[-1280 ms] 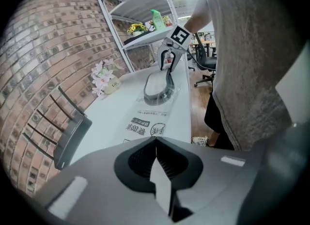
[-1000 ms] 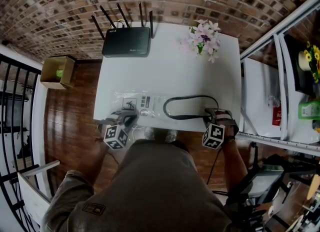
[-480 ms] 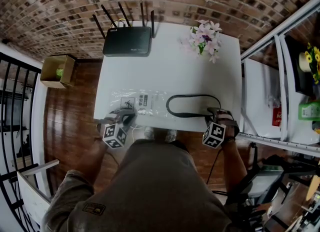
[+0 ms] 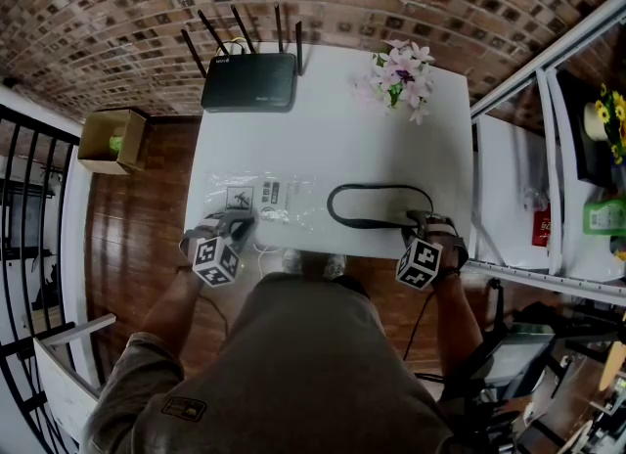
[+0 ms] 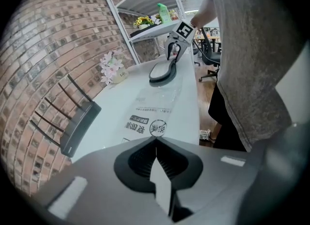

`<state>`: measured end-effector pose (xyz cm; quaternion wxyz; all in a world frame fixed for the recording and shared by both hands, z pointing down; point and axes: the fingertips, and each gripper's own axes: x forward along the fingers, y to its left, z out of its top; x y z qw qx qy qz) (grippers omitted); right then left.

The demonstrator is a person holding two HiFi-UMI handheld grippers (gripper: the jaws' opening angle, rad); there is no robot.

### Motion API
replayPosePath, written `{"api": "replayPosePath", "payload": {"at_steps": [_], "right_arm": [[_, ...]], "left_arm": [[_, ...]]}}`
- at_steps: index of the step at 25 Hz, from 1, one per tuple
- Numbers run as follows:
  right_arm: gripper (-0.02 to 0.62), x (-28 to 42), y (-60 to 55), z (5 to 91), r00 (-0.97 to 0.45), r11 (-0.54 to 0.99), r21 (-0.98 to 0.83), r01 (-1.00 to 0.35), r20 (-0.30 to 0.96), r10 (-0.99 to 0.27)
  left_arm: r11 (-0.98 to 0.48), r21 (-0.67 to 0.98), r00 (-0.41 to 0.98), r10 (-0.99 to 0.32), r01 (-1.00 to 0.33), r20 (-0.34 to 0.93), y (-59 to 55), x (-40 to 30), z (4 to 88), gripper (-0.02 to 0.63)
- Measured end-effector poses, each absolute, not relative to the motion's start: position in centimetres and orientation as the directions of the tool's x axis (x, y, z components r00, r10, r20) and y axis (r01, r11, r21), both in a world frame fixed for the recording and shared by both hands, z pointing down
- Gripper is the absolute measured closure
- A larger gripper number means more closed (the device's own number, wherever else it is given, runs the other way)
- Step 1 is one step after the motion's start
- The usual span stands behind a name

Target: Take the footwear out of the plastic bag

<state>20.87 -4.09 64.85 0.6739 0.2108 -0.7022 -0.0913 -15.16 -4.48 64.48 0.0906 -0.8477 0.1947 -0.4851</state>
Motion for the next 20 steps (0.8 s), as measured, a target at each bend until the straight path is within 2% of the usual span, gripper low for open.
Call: {"api": "replayPosePath", "payload": {"at_steps": [14, 15, 16, 17, 20], "right_arm": [[0.423, 20.8, -4.1, 64.7, 0.015, 0.894, 0.412, -0.177, 0.909, -0.416], [0.422, 20.8, -4.1, 64.7, 0.018, 0.894, 0.413, -0.176, 0.909, -0.417], [0.420, 20.9, -4.1, 64.7, 0.019, 0.893, 0.414, -0.175, 0.909, -0.417], [0.419, 20.9, -4.1, 64.7, 0.021, 0.893, 0.414, -0.175, 0.909, -0.417], [0.414, 20.8, -4.0, 64.8, 0.021, 0.894, 0.409, -0.184, 0.911, -0.412]], "left_arm": [[-0.925, -0.321, 0.448, -0.378, -0.201, 0.810, -4.3, -16.7, 65.2, 0.600], [-0.929, -0.310, 0.453, -0.369, -0.201, 0.812, -4.2, -16.7, 65.3, 0.574], [-0.933, -0.298, 0.459, -0.360, -0.203, 0.812, -4.1, -16.7, 65.3, 0.512], [-0.935, -0.287, 0.468, -0.352, -0.208, 0.811, -3.9, -16.6, 65.2, 0.479], [-0.937, -0.267, 0.505, -0.346, -0.224, 0.791, -3.6, -16.5, 64.4, 0.427]]}}
